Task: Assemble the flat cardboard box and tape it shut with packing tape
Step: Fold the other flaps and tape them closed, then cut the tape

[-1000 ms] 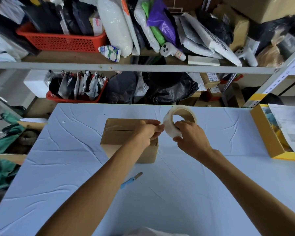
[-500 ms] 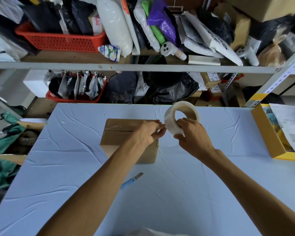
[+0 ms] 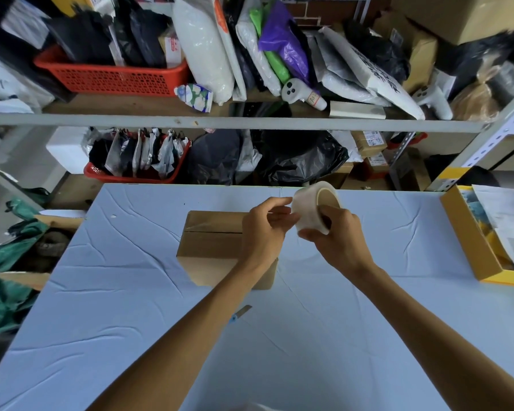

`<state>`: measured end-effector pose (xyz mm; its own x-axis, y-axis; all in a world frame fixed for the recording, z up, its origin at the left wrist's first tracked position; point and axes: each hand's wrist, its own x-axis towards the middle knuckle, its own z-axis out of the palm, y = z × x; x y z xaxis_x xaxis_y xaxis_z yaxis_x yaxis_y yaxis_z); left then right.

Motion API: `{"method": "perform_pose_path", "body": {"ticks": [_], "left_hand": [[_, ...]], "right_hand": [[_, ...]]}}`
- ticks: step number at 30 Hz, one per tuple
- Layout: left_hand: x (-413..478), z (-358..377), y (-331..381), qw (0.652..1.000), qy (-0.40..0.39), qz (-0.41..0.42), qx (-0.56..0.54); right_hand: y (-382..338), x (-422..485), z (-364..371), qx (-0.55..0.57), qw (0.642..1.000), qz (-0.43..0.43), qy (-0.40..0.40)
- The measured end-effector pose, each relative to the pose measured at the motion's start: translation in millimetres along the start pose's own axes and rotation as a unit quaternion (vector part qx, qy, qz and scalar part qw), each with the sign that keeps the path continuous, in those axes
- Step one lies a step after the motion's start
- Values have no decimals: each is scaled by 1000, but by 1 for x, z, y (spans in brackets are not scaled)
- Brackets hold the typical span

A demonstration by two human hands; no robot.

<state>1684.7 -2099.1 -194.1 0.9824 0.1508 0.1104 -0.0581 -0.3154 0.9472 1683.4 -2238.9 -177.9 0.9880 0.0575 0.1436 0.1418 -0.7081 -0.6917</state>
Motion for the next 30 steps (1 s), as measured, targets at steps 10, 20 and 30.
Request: {"method": "perform_pose_path", "body": {"ticks": [10,20,30], "left_hand": [[3,-11,-3,959,35,226,170],[16,-27,-1,874,-84,321,356],[8,-31,3,837,-167,308,420]], "right_hand": [[-3,-2,-2,32,999,-1,-37],[-2,-3,-8,81,992,-36,-85],[-6,1,-10,-18,986,-32,-162]]}}
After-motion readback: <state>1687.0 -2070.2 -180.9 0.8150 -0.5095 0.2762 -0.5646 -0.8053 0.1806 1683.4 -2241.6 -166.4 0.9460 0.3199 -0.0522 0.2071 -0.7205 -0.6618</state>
